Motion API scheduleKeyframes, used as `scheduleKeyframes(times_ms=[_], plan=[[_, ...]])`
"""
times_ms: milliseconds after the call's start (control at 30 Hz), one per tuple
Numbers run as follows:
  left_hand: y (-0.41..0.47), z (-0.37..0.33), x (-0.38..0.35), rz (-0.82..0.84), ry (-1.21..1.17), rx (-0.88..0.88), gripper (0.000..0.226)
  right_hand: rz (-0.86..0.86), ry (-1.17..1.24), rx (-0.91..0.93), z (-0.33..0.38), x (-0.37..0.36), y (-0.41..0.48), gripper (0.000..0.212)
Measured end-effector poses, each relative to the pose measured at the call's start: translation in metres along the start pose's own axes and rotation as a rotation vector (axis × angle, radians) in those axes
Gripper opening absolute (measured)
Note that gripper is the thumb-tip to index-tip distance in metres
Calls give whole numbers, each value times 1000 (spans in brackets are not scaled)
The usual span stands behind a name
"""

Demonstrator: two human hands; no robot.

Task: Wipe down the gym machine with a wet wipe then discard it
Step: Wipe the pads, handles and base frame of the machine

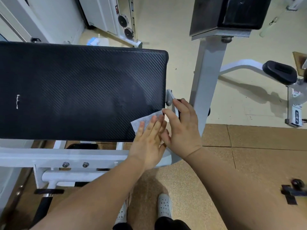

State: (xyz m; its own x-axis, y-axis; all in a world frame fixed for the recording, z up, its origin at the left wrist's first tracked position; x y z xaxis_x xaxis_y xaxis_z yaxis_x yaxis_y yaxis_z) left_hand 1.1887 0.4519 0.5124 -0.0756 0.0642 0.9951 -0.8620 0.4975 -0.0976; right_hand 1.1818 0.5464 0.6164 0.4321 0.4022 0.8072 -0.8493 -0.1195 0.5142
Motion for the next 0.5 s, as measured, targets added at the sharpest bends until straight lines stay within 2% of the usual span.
scheduleKeyframes(times_ms=[133,233,367,500], plan=[[22,24,15,-31,22,-55,74,36,-17,19,-1,-2,1,62],[58,59,51,-157,-58,63,78,46,-33,37,-1,-3,2,62],[67,66,59,-154,-86,135,85,18,-27,37,0,-2,2,59],[43,56,37,-165,-113,211,81,22,-5,42,0,-3,2,60]])
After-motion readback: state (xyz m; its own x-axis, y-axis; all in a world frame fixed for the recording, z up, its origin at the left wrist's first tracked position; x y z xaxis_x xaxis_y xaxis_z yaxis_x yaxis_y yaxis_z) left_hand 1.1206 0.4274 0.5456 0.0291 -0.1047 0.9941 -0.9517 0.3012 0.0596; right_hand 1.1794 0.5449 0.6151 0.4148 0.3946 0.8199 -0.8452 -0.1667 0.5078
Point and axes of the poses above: each hand's wrist, its own y-axis towards the middle knuckle, its own x-axis out of the back of the hand, z = x × y, the point moved 10 cm from there along y, towards the middle knuckle, and after that the axes turned 1 degree about x, right-handed, at the moved point
